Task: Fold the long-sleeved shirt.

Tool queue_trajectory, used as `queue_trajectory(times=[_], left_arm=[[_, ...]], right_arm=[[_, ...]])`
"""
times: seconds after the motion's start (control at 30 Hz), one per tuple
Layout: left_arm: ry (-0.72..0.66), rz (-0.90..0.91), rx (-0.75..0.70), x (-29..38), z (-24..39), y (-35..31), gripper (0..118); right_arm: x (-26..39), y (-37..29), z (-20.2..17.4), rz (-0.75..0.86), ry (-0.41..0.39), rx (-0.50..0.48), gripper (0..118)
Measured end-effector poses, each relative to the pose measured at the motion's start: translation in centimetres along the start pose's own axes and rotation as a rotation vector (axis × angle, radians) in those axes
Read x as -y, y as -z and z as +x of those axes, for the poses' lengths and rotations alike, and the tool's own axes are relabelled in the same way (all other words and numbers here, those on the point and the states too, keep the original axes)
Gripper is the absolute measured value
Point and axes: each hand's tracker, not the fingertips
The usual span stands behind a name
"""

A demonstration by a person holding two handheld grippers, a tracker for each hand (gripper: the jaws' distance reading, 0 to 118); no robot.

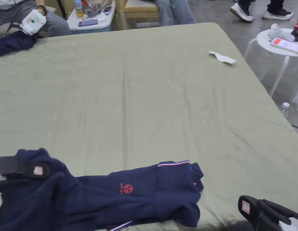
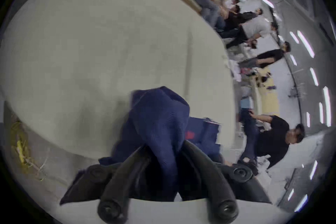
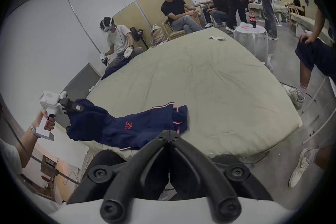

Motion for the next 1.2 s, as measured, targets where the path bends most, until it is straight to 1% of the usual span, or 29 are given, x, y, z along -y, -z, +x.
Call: queue_trajectory(times=[0.07, 0.13, 0.17, 0.2, 0.27, 0.33, 0.37, 0.4, 0.43, 0.47, 0.5, 0.57, 0.6, 0.63, 0.67, 0.7, 0.73, 0.77, 0.8, 0.83, 0.87, 0.9, 0.93, 0.97, 1.03, 1.07, 1.1, 1.17, 1.2], left_arm=[[0.039, -0.055, 0.075, 1.3, 4.5, 3.2, 3], [0.096, -0.104, 0.089, 2.6, 8.4, 7.0, 3], [0.144, -0.132, 0.105, 2.3, 9.0, 9.0, 3], [0.163, -0.147, 0.102, 2.8, 10.4, 11.2, 3], [0.192, -0.164, 0.026, 3.4, 12.4, 15.3, 3], [0.22, -0.162, -0.004, 2.7, 12.2, 18.8, 4], [0.234, -0.156, -0.043, 3.1, 12.6, 20.1, 10], [0.198, -0.166, -0.055, 3.3, 12.9, 21.2, 17], [0.186, -0.187, -0.038, 3.5, 12.5, 22.0, 30], [0.134, -0.183, 0.051, 3.6, 12.5, 22.0, 50], [0.088, -0.167, 0.14, 3.8, 12.8, 21.7, 57], [0.044, -0.108, 0.31, 3.8, 12.9, 19.2, 59], [0.064, -0.082, 0.358, 3.8, 13.0, 18.1, 59], [0.066, -0.054, 0.446, 3.8, 12.8, 16.5, 59], [0.089, -0.01, 0.502, 3.6, 12.4, 15.0, 59], [0.115, 0.022, 0.528, 3.5, 12.0, 13.3, 59], [0.146, 0.058, 0.546, 3.5, 11.4, 11.9, 59], [0.203, 0.091, 0.451, 3.3, 10.3, 10.7, 54], [0.242, 0.108, 0.39, 3.1, 9.6, 10.1, 40], [0.26, 0.13, 0.287, 3.1, 8.6, 9.6, 16], [0.283, 0.135, 0.202, 2.9, 7.6, 9.5, 2], [0.276, 0.137, 0.116, 2.6, 6.5, 10.1, 1], [0.225, 0.125, 0.086, 2.7, 5.2, 10.9, 0], [0.205, 0.043, 0.073, 2.8, 4.5, 12.2, 0], [0.247, -0.076, 0.047, 3.4, 3.4, 14.9, 0], [0.238, -0.102, 0.007, 4.2, 2.9, 16.4, 0], [0.214, -0.149, 0.01, 4.6, 2.5, 17.7, 0], [0.16, -0.228, 0.091, 5.9, 2.2, 20.0, 0], [0.171, -0.239, 0.136, 6.3, 2.6, 20.9, 0]], right_arm=[[0.0, -0.9, 1.1, 0.014, 0.021, 0.021, 0], [0.1, -2.0, 2.2, 0.029, 0.041, 0.035, 0], [0.2, -2.6, 2.6, 0.043, 0.052, 0.048, 0], [0.4, -3.2, 3.2, 0.052, 0.063, 0.06, 0], [0.6, -4.2, 4.2, 0.067, 0.089, 0.083, 0], [1.0, -5.1, 5.1, 0.073, 0.113, 0.105, 1], [1.2, -5.4, 5.5, 0.075, 0.127, 0.114, 0], [1.4, -5.7, 5.8, 0.075, 0.139, 0.119, 1], [1.6, -6.0, 6.1, 0.074, 0.151, 0.123, 1], [1.8, -6.1, 6.4, 0.073, 0.16, 0.125, 1], [1.9, -6.2, 6.6, 0.073, 0.166, 0.127, 1], [2.0, -6.0, 6.7, 0.069, 0.175, 0.132, 0], [2.0, -5.9, 6.8, 0.066, 0.177, 0.132, 1], [2.0, -5.6, 6.7, 0.063, 0.175, 0.129, 1], [1.9, -5.4, 6.6, 0.06, 0.171, 0.128, 0], [1.8, -5.1, 6.5, 0.059, 0.169, 0.126, 0], [1.7, -4.8, 6.3, 0.056, 0.164, 0.116, 1], [1.7, -4.5, 6.2, 0.053, 0.16, 0.101, 1], [1.6, -4.1, 6.0, 0.047, 0.156, 0.091, 1], [1.5, -3.7, 5.8, 0.04, 0.149, 0.084, 1], [1.3, -3.3, 5.6, 0.032, 0.14, 0.078, 1], [1.2, -2.9, 5.4, 0.022, 0.131, 0.07, 1], [1.2, -2.6, 5.2, 0.013, 0.122, 0.062, 1], [1.1, -2.2, 5.0, 0.007, 0.115, 0.057, 1], [1.0, -1.7, 4.5, -0.002, 0.105, 0.047, 1], [1.0, -1.5, 4.4, -0.005, 0.102, 0.042, 1], [1.0, -1.4, 4.3, -0.009, 0.098, 0.038, 1], [1.1, -1.4, 4.1, -0.018, 0.093, 0.033, 0], [1.2, -1.3, 4.2, -0.023, 0.092, 0.03, 1]])
